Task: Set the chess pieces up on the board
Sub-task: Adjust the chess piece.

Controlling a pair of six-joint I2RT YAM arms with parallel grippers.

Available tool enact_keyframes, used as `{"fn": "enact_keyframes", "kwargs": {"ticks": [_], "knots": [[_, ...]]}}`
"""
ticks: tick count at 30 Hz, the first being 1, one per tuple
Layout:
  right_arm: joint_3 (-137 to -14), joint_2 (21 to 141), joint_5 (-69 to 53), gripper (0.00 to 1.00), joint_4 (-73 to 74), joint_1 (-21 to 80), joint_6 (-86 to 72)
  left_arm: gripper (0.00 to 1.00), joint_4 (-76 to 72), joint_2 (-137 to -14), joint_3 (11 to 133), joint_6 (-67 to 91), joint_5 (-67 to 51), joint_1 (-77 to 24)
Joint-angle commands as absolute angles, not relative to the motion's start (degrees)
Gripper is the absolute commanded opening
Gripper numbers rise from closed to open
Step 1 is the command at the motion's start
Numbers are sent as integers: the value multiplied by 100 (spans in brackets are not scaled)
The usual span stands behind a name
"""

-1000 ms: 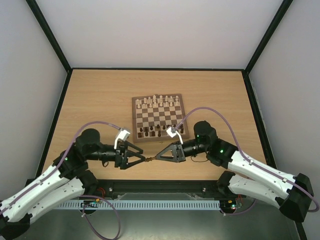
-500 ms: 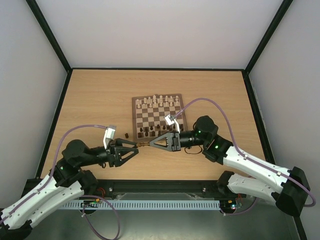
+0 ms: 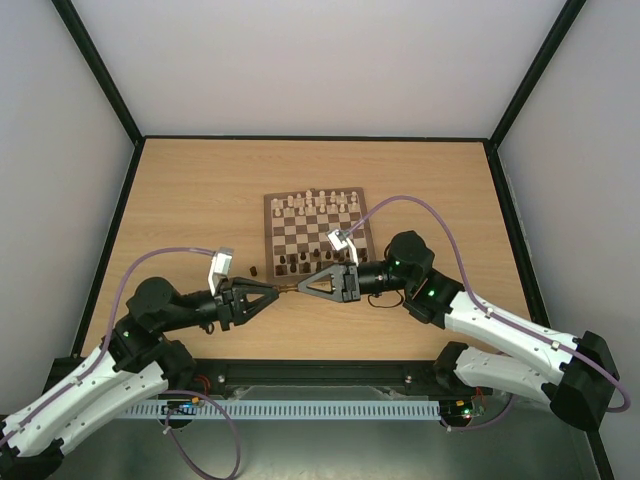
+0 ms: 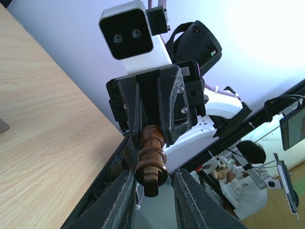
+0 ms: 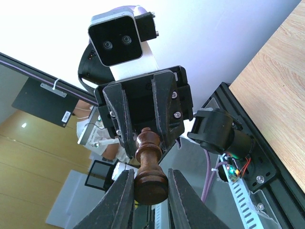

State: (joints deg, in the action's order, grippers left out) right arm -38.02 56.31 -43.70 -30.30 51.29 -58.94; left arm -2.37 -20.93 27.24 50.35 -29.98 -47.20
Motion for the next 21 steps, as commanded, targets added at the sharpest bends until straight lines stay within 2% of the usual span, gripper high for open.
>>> {"fn": "enact_keyframes", "kwargs": {"ticks": [1,9,12,21], "knots": [[-3780,5581,-4522,13,-3095,5109,-5758,24,-297,-2087,2738,4980,-2980,-4682],[-3797,5564,-4571,14,-2909,5109,-5660,11,-245,-2242,2758,4847,-2934,-4689],[-3805,5563,-4568,18,-2818,5113,-5619,6,-169,-2286,2798,4781,-2879,-4686],[-3883,5632,-4565,23,-2557,5115,-5488,2,40,-2434,2898,4548,-2872,-4686]]}}
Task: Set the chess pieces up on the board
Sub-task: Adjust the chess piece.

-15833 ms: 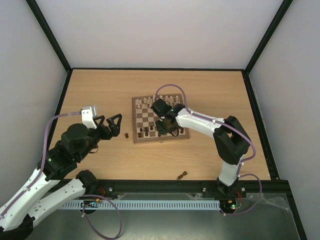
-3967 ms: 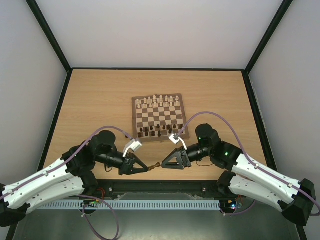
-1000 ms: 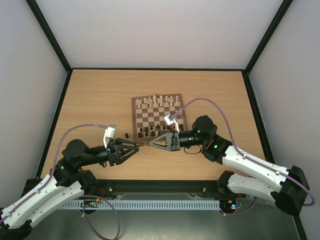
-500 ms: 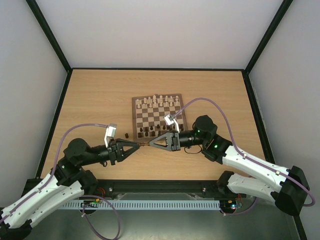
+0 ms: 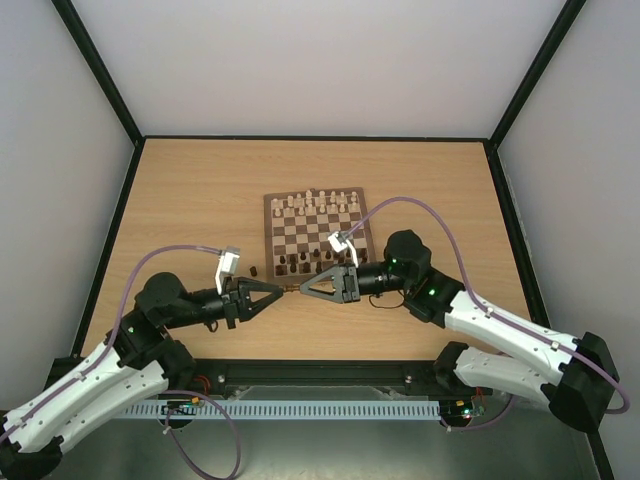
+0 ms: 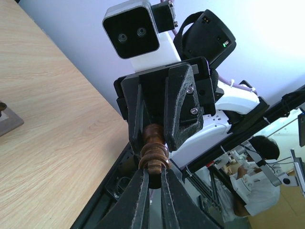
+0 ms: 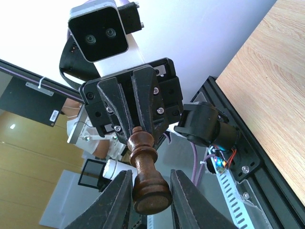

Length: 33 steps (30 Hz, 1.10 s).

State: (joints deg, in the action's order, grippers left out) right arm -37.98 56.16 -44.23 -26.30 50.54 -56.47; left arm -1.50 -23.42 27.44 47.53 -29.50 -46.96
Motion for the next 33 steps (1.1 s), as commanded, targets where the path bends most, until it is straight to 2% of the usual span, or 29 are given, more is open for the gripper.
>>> {"fn": "enact_keyframes", "kwargs": {"ticks": [1,6,8,10,11,16,19,22,29,33], "knots": [[-3894,5640,-4544,23,-2507,5111,-5468,2,81,-2433,2907,4518,-2867,-4684],[-3952,5735,-4514,26,-2344,5106,-5386,2,195,-2419,2921,4441,-2916,-4679],[-3968,5765,-4553,36,-2335,5102,-5371,2,275,-2392,2935,4419,-2886,-4684],[-4002,5743,-4493,50,-2219,5103,-5288,2,369,-2382,2973,4393,-2862,-4689],[-4040,5728,-4467,53,-2102,5103,-5225,2,438,-2381,2997,4376,-2840,-4684],[-4230,5710,-4314,55,-1533,5095,-4966,3,795,-2410,3124,4351,-2732,-4678],[-4439,5756,-3965,64,-636,5061,-4588,3,1231,-2560,3337,4314,-2538,-4682],[-4747,5651,-3061,71,682,5011,-3958,3,1879,-2880,3758,4219,-2351,-4686],[-5551,5775,-623,73,2939,5001,-2984,3,3686,-4180,5170,3835,-1938,-4680],[-5903,6248,249,66,3690,5006,-2731,2,4607,-5129,5754,3504,-1661,-4681]]}}
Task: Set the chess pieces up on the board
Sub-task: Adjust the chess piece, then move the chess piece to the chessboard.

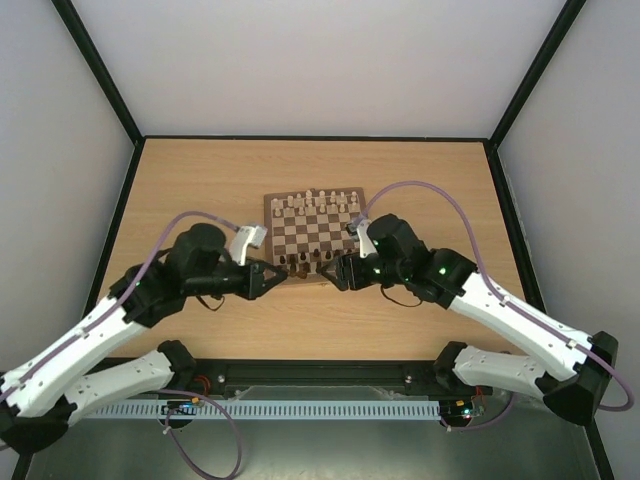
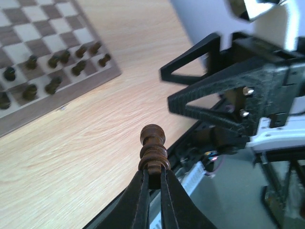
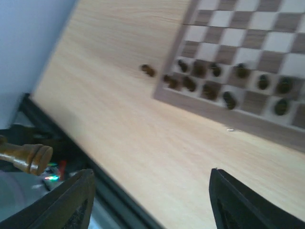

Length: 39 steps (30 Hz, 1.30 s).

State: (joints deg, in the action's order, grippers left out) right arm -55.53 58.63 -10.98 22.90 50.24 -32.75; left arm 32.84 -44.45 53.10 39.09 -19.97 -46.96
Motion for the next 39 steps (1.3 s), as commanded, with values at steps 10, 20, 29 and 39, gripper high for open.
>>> {"fn": "enact_keyframes", "kwargs": {"ticks": [10,20,29,39], "knots": [[-6103,7255,1077,48,3958,5195,-2560,2,5729,-6218,6373,3014,-1196,-4652],[-6592,8282,1268,36,3562,5401,-2475,2,5861,-5914,6102,3011,-993,-4649],[-7010,9064,1257,34,3232,5400,-2376,3,5831,-5495,5805,3118,-875,-4648],[-7504,9907,1255,35,3171,5301,-2325,2,5783,-5260,5696,3112,-878,-4649]]}}
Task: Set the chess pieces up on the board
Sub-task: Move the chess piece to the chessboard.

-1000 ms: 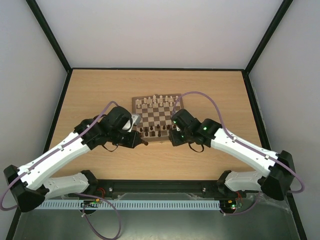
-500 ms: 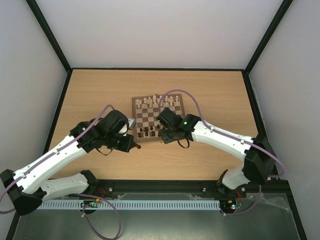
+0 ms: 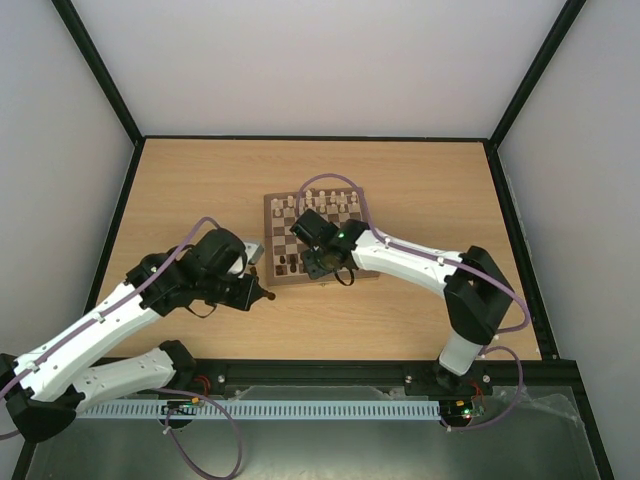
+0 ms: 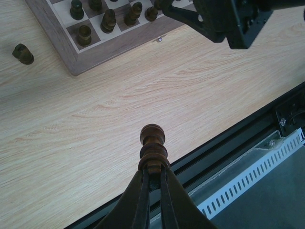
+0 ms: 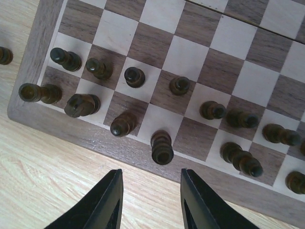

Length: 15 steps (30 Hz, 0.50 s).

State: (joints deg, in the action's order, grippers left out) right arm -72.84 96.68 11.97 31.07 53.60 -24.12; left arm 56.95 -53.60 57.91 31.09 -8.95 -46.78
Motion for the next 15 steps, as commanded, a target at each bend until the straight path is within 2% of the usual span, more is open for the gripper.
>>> {"fn": "enact_keyframes", "kwargs": {"ticks": [1,15], "knots": [[-7529,9977,1257,34,3175,5281,-2324,2,5783,-5249,5688,3105,-883,-4645],[-7655,10299,1211,31,3142,5097,-2259,2,5715,-5262,5678,2945,-896,-4649]]}}
